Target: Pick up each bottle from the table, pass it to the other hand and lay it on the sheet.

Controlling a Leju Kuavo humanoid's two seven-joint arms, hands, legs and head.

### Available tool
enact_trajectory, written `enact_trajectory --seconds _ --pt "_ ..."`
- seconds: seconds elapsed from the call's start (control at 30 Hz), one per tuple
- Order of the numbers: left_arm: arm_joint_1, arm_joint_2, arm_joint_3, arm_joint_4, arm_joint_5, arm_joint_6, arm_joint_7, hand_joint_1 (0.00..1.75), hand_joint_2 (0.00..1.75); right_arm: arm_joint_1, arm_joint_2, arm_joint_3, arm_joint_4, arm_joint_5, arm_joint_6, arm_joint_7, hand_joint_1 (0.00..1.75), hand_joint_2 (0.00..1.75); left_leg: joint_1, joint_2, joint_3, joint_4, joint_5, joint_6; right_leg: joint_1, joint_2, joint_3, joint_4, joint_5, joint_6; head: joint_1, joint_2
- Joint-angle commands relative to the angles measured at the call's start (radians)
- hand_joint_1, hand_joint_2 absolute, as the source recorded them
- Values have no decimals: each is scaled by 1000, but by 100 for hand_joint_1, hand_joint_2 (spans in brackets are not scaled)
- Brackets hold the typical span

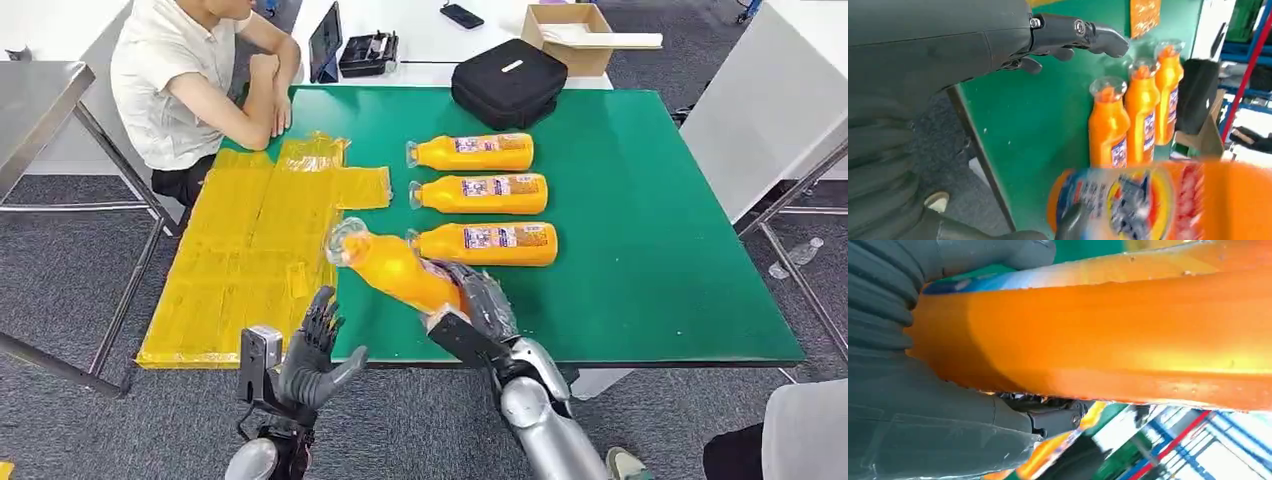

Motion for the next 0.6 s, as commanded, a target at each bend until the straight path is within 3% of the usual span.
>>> enact_trajectory --seconds 0.03,0.6 --pt "-60 -47 -18 104 0 -1 -4 0 175 -117 51 118 195 63 -41 37 175 175 0 1 2 0 -1 -1 1 1 2 -1 0 -1 0 0" --pt "-84 -47 -3 79 -16 78 -69 0 175 -96 43 256 201 146 -74 69 175 175 1 -1 0 1 -1 -1 1 -1 1 0 -1 -2 0 0"
